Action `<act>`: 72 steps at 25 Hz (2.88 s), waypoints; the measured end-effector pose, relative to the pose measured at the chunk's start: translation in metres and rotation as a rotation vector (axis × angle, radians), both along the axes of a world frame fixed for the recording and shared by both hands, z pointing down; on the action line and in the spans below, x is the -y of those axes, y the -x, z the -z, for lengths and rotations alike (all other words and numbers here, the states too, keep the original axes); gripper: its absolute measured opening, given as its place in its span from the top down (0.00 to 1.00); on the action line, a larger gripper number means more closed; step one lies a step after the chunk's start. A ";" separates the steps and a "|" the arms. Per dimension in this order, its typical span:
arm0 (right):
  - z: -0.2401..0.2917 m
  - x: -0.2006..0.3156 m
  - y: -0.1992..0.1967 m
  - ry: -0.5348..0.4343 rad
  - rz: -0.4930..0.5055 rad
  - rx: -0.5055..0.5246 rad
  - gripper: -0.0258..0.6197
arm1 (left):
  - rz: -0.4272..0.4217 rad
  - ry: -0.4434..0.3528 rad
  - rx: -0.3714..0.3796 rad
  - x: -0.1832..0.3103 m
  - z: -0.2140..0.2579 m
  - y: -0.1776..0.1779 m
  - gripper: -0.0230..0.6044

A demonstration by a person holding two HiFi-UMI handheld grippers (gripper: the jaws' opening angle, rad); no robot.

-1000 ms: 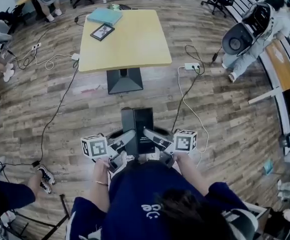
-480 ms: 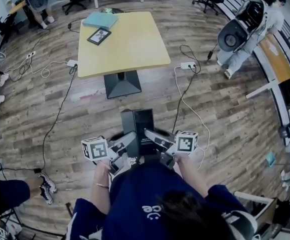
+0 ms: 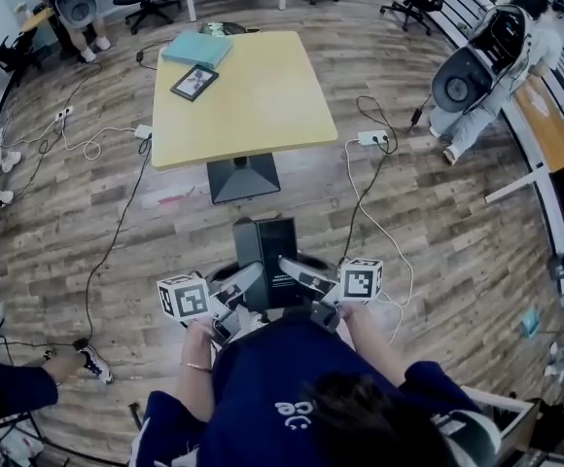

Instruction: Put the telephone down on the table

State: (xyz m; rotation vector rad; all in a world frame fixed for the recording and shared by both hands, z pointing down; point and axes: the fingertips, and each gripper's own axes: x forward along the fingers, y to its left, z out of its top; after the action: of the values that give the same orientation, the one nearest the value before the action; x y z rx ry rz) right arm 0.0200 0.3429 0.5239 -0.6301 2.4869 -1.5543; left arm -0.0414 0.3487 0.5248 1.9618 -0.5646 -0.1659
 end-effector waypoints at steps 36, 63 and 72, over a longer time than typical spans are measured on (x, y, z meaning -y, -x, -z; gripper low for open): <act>-0.006 0.291 -0.076 0.033 0.180 0.059 0.68 | 0.210 0.048 0.039 0.279 -0.004 -0.077 0.69; -0.014 0.440 0.014 0.060 -0.005 0.019 0.67 | -0.016 0.055 0.026 0.441 -0.013 0.013 0.69; -0.010 0.489 0.031 0.007 -0.011 -0.022 0.67 | -0.032 0.041 0.011 0.489 -0.014 0.030 0.69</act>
State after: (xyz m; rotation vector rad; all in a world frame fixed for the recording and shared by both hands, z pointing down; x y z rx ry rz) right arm -0.0113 -0.1460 0.5337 -0.6638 2.4904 -1.5610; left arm -0.0717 -0.1401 0.5389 1.9318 -0.5396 -0.1220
